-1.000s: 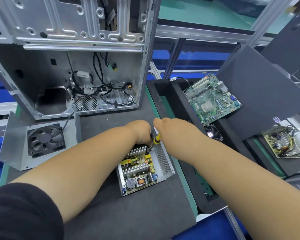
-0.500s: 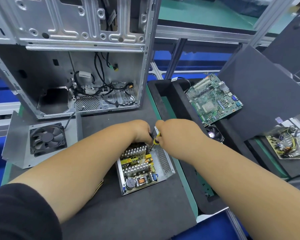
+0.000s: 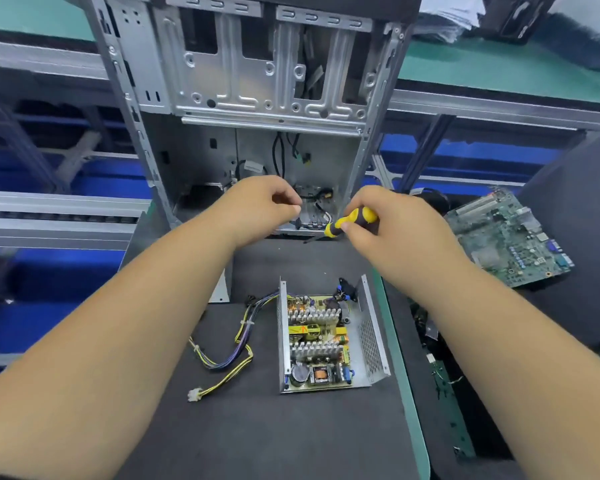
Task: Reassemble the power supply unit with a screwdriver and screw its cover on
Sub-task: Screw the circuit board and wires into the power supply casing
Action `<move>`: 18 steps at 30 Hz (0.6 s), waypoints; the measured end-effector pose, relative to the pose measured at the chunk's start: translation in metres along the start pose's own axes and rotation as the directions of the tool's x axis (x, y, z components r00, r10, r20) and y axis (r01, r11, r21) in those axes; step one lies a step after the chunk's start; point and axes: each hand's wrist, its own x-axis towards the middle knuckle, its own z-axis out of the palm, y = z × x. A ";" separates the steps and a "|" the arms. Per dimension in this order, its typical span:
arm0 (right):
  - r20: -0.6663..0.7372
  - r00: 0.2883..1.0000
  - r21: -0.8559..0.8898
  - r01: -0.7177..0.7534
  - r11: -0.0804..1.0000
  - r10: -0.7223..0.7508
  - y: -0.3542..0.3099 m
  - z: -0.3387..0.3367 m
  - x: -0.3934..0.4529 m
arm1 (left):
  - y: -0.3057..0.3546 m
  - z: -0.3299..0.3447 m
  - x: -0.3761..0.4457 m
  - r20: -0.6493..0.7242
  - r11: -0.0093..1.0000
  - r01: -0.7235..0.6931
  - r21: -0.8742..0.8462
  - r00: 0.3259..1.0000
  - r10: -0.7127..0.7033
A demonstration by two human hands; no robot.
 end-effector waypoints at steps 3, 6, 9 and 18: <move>0.053 0.997 0.051 0.051 0.997 -0.053 -0.007 0.022 0.010 | -0.013 -0.007 -0.015 -0.135 1.000 0.028 -0.008 0.990 -0.029; 0.111 0.991 0.090 0.063 0.994 -0.073 -0.009 0.044 0.018 | -0.025 -0.008 -0.035 -0.265 0.999 0.048 -0.016 0.963 -0.051; 0.168 0.981 0.102 0.078 0.992 -0.094 -0.009 0.063 0.025 | -0.043 -0.002 -0.060 -0.349 0.993 0.110 -0.042 0.930 -0.118; 0.201 0.973 0.222 0.071 0.972 -0.117 -0.017 0.088 0.040 | -0.077 0.013 -0.095 -0.259 0.931 0.364 0.032 0.903 -0.344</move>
